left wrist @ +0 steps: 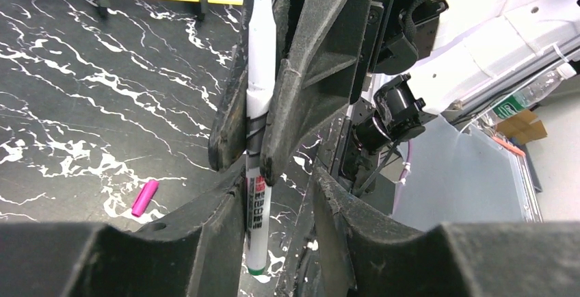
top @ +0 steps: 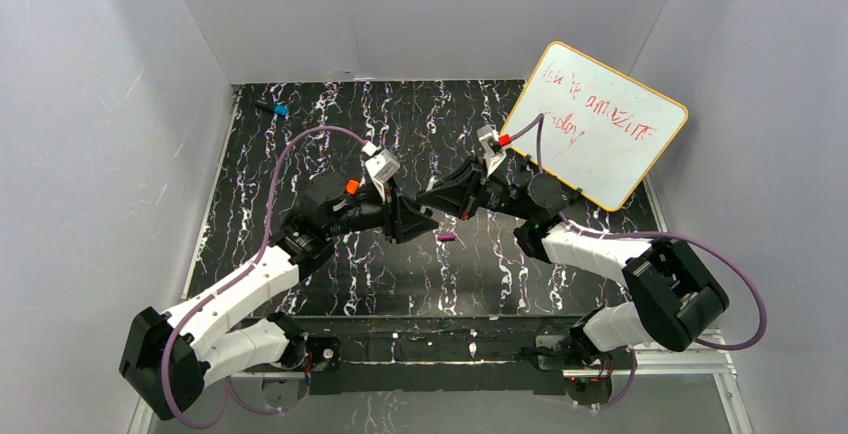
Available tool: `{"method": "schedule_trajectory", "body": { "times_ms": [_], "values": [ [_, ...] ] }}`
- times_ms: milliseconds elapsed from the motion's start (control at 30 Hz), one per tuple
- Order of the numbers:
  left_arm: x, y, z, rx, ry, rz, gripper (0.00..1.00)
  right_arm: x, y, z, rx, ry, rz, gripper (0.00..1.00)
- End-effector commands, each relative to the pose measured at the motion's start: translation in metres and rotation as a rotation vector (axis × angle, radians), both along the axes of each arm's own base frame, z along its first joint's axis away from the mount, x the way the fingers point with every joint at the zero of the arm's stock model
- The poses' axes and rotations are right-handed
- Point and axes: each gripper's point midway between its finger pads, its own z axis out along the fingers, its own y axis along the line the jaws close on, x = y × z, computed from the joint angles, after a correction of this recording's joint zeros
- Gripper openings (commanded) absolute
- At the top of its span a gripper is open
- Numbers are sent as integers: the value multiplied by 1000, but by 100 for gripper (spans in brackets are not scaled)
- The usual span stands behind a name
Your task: Insert the pens into the pen caps
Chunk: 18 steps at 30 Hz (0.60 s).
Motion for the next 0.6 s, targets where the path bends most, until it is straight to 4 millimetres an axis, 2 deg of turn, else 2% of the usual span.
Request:
{"method": "schedule_trajectory", "body": {
  "times_ms": [0, 100, 200, 467, 500, 567],
  "values": [
    [-25, -7, -8, -6, 30, -126, 37, 4, 5, 36, 96, -94, -26, 1],
    [-25, -6, -13, 11, 25, -126, 34, 2, 7, 36, 96, -94, -23, 1],
    [-27, -5, -13, 11, 19, -129, 22, 3, 7, 35, 96, -97, -28, 1],
    [-27, -2, -17, 30, 20, -117, 25, 4, 5, 33, 94, -100, -42, 1],
    [-27, -2, -18, 31, 21, -118, 23, 4, 5, 33, 95, -101, -44, 1],
    [-29, -2, -18, 32, 18, -135, 0, 4, 4, 33, 96, -101, -49, 1]
  ]
}}
